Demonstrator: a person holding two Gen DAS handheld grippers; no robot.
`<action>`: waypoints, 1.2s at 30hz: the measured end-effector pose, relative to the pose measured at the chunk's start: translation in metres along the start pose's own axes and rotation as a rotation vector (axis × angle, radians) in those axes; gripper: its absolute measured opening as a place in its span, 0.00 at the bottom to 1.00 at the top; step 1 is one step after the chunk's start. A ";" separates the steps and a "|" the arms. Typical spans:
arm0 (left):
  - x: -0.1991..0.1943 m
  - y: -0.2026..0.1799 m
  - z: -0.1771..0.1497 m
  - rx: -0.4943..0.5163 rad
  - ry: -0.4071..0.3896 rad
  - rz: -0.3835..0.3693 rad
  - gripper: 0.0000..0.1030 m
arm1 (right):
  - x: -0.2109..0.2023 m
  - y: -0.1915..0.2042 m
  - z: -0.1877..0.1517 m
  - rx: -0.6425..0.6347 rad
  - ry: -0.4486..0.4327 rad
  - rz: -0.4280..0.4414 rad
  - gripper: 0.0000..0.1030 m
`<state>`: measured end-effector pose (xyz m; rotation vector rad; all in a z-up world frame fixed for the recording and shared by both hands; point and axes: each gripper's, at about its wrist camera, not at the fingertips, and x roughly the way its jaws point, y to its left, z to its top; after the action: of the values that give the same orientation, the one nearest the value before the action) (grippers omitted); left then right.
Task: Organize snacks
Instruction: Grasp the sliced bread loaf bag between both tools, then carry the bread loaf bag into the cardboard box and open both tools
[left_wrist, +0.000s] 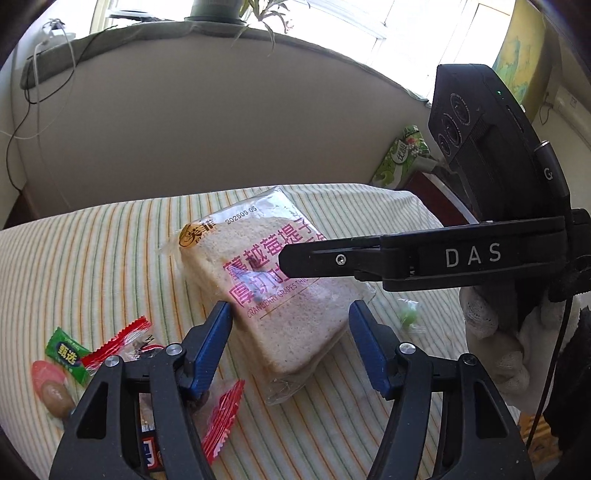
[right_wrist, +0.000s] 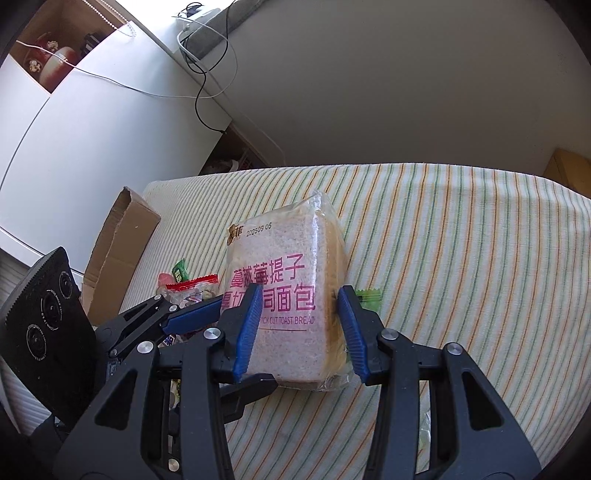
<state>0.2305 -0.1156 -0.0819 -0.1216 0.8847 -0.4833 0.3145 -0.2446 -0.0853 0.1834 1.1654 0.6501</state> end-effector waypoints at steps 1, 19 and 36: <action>-0.003 -0.001 0.000 0.004 -0.004 -0.001 0.62 | 0.001 0.003 0.000 0.002 0.000 0.001 0.44; -0.083 0.009 -0.021 -0.004 -0.128 0.005 0.58 | -0.024 0.069 -0.016 -0.067 -0.037 -0.018 0.43; -0.164 0.061 -0.047 -0.072 -0.264 0.116 0.58 | -0.004 0.180 -0.008 -0.202 -0.032 0.019 0.43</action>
<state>0.1287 0.0171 -0.0129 -0.1939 0.6460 -0.3181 0.2382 -0.1040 -0.0028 0.0334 1.0612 0.7743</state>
